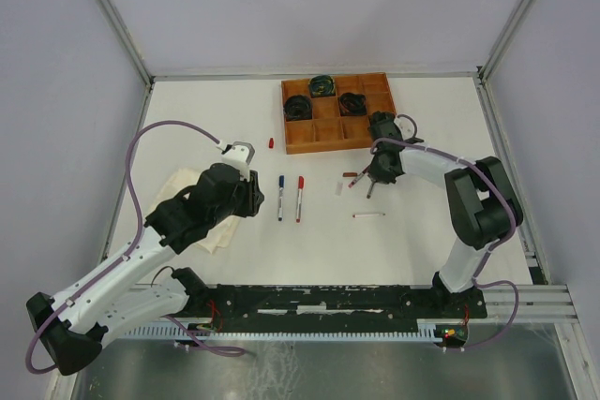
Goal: Insert the pens into the pen caps
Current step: Pick up the pen from the center of the board.
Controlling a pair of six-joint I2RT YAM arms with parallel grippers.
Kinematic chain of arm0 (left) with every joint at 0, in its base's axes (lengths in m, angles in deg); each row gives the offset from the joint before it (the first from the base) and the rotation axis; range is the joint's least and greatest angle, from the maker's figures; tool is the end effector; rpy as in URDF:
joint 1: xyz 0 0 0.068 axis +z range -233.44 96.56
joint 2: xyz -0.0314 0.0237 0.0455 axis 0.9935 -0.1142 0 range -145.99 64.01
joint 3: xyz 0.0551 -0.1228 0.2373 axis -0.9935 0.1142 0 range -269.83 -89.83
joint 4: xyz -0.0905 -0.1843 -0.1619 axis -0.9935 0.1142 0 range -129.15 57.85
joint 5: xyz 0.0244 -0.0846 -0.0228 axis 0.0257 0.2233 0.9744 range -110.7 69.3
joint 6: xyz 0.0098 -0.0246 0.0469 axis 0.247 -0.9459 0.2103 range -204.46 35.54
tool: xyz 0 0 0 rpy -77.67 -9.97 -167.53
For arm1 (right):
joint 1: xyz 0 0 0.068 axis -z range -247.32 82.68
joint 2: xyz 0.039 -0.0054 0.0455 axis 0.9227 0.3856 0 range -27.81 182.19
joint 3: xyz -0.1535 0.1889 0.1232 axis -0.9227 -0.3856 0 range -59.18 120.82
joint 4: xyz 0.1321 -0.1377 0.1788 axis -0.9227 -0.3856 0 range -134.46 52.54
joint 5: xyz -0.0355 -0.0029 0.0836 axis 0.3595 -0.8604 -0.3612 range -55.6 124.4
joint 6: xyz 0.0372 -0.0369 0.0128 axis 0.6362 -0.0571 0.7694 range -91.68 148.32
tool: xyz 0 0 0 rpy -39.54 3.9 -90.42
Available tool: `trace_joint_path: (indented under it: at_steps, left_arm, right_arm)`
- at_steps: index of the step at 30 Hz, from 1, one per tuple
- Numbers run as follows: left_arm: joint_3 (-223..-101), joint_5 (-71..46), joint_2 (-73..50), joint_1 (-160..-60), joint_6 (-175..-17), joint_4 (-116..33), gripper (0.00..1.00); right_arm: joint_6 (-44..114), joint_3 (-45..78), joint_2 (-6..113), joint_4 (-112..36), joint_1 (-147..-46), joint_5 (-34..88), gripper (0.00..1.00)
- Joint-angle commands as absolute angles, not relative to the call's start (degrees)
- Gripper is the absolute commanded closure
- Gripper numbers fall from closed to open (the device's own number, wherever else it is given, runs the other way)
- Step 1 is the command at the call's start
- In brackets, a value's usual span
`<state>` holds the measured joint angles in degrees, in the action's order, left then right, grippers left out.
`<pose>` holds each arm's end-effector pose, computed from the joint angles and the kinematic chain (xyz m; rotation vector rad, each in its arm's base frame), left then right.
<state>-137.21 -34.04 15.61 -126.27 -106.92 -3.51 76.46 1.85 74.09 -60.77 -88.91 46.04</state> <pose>0.1361 -0.1148 0.3017 0.2633 2.2012 -0.3816 0.3248 0.1208 0.1588 0.6701 2.5703 0.1259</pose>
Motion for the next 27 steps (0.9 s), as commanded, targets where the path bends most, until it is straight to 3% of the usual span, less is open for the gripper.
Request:
trace_joint_path:
  at_steps: [1,27]
  left_arm:
    - [-137.10,-33.83,15.53,-126.13,-103.62,-5.21,0.60]
    - [-137.09,-34.15,15.95,-126.13,-103.71,-5.01,0.60]
  right_arm:
    - [73.90,1.15,70.41,-64.03,-88.68,51.12,0.79]
    - [68.90,1.96,75.15,-65.28,-87.10,49.70,0.73]
